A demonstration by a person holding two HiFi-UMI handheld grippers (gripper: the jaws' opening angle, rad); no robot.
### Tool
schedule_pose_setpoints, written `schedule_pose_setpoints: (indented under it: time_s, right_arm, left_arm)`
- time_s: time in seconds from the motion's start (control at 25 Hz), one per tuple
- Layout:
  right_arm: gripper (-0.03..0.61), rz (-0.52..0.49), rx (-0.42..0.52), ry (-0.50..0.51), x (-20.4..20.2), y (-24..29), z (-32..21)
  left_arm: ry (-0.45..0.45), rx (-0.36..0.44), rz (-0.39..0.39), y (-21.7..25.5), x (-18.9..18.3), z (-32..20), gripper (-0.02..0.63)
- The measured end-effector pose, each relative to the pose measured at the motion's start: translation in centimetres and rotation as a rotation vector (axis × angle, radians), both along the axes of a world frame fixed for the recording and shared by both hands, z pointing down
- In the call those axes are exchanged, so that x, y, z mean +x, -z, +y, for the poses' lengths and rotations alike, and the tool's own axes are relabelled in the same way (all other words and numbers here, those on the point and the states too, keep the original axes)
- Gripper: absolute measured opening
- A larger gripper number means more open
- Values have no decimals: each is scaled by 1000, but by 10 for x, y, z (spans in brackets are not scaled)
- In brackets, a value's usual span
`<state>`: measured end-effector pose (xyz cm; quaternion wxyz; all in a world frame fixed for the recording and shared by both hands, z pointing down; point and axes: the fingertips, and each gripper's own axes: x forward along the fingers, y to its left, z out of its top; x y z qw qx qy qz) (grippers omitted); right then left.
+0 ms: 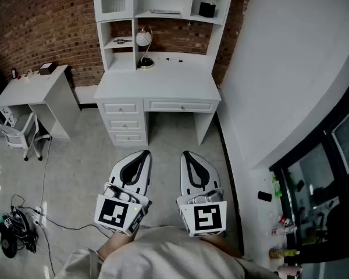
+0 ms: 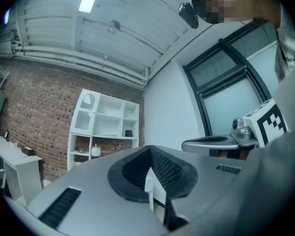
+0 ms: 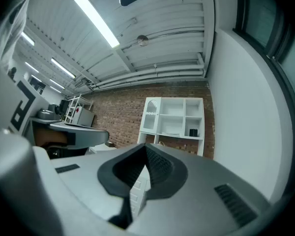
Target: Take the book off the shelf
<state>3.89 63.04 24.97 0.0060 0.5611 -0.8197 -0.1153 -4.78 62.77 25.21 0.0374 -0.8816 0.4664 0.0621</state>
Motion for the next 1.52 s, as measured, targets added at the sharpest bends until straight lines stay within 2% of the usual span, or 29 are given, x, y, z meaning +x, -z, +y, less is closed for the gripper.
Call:
schedule_pose_setpoints:
  time_s: [0.36,0.68,1.12,1.52]
  right_arm:
    - [17,2,-2,-13,19,-10,-5]
    - [17,-41,-5,16,17,-11,-31]
    - [17,-14,5,21,3,-9,-125]
    - [17,-19,18,-24,-14,6,-227]
  left_arm:
    - [3,-1,7,-4,13,0,9]
    - [8,-5,4,-10,12,-28,9]
    - [-15,-16,19,-13,4,-125,9]
    - [-64,-3,-14,3,-14,-231,9]
